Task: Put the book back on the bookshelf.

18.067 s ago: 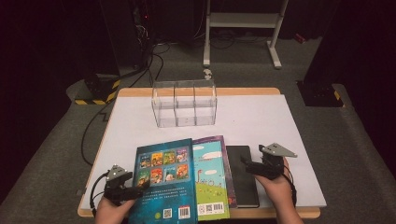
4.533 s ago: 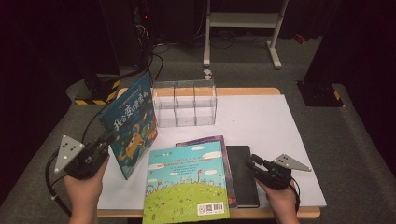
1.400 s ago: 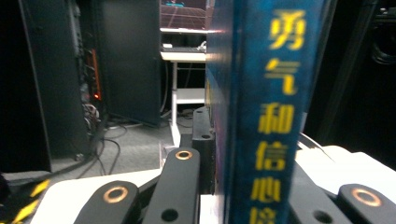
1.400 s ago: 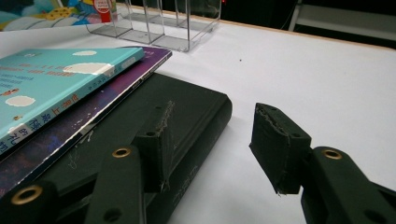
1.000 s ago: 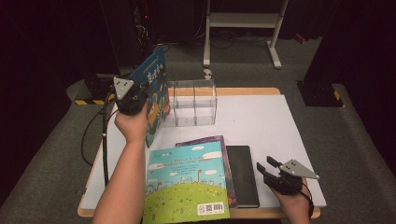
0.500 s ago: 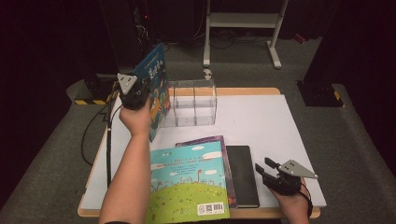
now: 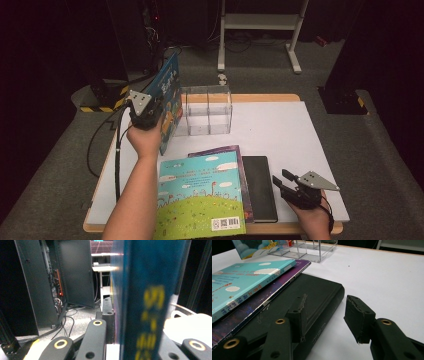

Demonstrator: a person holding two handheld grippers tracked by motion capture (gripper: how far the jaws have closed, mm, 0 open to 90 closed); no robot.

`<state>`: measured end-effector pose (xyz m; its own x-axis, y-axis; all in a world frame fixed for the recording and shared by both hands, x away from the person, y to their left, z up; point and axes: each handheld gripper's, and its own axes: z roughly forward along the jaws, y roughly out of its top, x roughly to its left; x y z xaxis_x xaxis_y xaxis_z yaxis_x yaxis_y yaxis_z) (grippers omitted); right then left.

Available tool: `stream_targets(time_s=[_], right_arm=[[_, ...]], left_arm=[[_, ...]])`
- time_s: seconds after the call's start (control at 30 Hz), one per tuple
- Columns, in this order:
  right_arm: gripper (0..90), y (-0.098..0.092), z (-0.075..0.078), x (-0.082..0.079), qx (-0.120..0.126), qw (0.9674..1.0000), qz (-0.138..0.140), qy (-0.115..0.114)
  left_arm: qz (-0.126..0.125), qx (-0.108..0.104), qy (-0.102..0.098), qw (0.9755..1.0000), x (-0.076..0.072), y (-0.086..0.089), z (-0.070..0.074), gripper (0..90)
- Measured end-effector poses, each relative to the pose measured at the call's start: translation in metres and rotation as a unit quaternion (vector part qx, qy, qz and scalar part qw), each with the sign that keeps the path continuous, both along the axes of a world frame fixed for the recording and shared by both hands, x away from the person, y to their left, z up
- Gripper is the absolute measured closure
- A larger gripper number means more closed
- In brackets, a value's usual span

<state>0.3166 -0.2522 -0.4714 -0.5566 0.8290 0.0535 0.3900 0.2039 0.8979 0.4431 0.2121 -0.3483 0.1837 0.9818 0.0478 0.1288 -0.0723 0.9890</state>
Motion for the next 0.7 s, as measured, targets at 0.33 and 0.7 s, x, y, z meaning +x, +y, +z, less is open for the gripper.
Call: stream_targets(time_s=[0.33, 0.7], right_arm=[[52.4, 0.002, 0.000, 0.000, 0.000, 1.0000, 0.003, 0.004], [52.6, 0.000, -0.002, 0.002, 0.007, 0.9999, 0.002, 0.010]], left_arm=[[0.006, -0.001, 0.032, 0.9995, -0.008, 0.011, 0.002, 79.5], [0.027, 0.007, 0.047, 0.9985, -0.002, 0.008, 0.007, 80.2]])
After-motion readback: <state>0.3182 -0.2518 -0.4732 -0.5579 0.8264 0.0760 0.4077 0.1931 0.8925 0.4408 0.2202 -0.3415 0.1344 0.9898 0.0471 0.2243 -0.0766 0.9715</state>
